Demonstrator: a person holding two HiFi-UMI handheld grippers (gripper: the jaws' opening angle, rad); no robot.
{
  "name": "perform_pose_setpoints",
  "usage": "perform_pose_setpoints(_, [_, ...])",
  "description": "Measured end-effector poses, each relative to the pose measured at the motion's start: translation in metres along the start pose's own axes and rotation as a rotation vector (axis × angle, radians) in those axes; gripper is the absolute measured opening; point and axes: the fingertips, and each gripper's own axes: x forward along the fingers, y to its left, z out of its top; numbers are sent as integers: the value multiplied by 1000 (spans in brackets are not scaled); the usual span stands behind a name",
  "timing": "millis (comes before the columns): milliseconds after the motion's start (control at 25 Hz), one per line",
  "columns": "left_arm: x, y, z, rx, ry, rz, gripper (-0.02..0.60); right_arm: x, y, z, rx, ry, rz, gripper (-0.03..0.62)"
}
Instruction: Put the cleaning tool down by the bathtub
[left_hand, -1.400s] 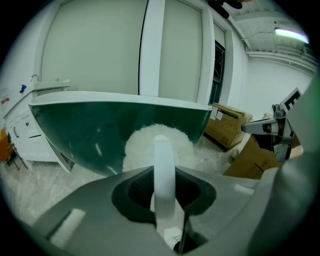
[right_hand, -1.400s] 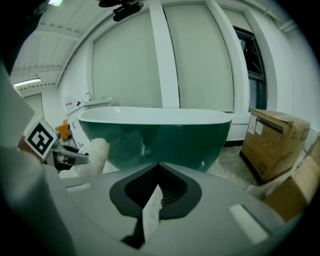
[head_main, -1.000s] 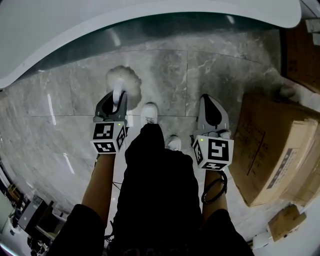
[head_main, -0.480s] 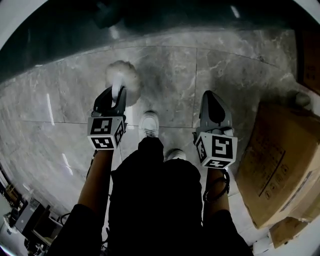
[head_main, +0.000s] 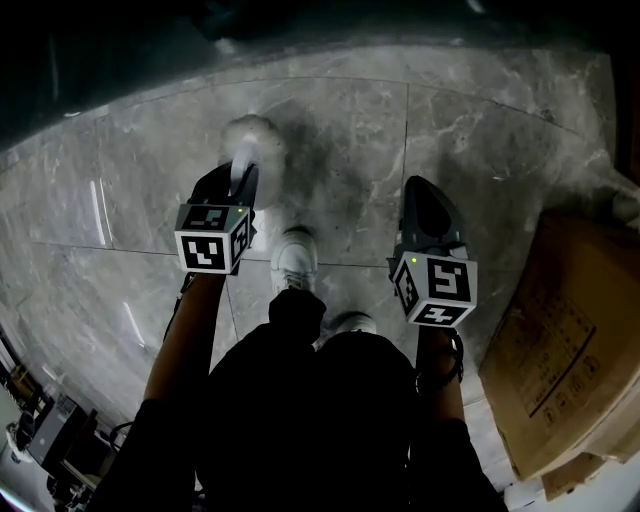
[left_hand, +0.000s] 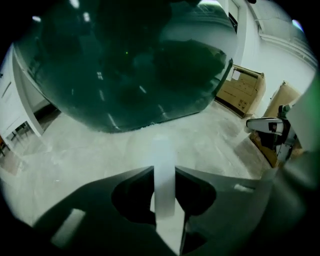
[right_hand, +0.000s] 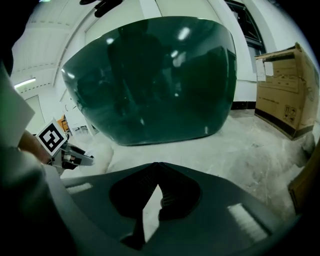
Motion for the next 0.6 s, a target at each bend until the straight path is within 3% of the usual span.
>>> perform_pose_setpoints(280, [32,2,-30,-36,101,-20,86,22,-8,-33,-3,43,-2,14])
perform_pose_setpoints(600, [51,0,-26,12,117,-19,87,30,-10,-51,13,51,5,14])
